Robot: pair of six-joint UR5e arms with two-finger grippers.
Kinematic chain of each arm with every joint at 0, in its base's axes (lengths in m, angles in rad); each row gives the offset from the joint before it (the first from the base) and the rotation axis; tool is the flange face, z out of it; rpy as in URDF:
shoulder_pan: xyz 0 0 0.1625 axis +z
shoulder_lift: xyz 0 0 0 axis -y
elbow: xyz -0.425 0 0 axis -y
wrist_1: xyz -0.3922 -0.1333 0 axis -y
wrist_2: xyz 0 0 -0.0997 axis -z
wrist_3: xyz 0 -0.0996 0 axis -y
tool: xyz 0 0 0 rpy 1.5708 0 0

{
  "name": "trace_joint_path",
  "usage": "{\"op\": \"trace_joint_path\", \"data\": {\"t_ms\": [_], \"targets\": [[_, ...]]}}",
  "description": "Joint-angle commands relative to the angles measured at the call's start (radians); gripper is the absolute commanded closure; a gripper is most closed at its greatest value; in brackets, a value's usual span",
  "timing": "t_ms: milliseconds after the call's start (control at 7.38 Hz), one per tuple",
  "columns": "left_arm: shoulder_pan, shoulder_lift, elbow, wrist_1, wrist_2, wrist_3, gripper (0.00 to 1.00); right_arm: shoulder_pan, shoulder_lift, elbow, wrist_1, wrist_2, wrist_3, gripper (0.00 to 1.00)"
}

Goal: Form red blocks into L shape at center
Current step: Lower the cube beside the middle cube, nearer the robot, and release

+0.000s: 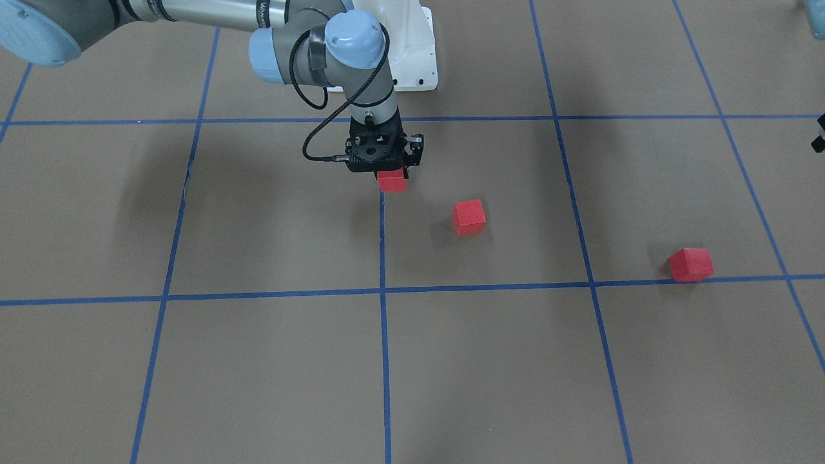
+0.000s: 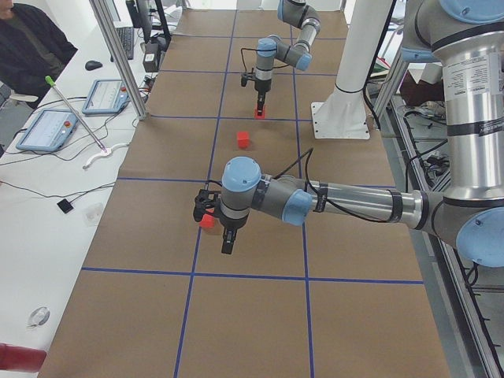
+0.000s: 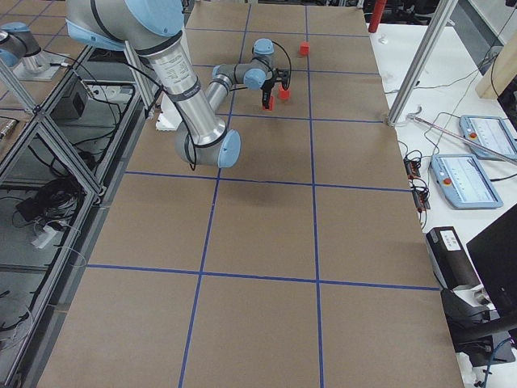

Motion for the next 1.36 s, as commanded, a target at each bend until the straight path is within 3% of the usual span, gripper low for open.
{"op": "trace_joint_path", "data": {"t_ms": [0, 136, 271, 542, 678, 814, 949, 1085, 1220], "targets": [[0.000, 0.000, -0.002, 0.000, 0.000, 0.000, 0.00, -0.017, 0.011, -0.020, -0.049, -0.003, 0.005, 1.00], [0.000, 0.000, -0.002, 0.000, 0.000, -0.002, 0.00, -0.026, 0.006, -0.022, -0.049, -0.003, 0.004, 0.94], [0.000, 0.000, -0.002, 0.000, 0.000, 0.000, 0.00, -0.035, 0.005, -0.024, -0.048, -0.017, 0.002, 0.71], [0.000, 0.000, -0.002, 0.000, 0.001, -0.002, 0.00, -0.043, 0.005, -0.039, -0.048, -0.045, -0.004, 0.58], [0.000, 0.000, -0.002, 0.000, 0.001, -0.002, 0.00, -0.043, 0.003, -0.043, -0.048, -0.046, -0.008, 0.45], [0.000, 0.000, -0.002, 0.000, 0.001, -0.002, 0.00, -0.043, 0.003, -0.043, -0.048, -0.046, -0.010, 0.41], [0.000, 0.000, -0.002, 0.000, 0.000, -0.002, 0.00, -0.043, 0.000, -0.042, -0.048, -0.046, -0.010, 0.29], [0.000, -0.005, 0.019, 0.000, -0.002, 0.005, 0.00, -0.040, -0.009, -0.028, -0.048, -0.046, -0.009, 0.00], [0.000, -0.005, 0.024, -0.030, -0.034, 0.000, 0.00, -0.026, -0.009, -0.019, -0.048, -0.040, -0.010, 0.00]]}}
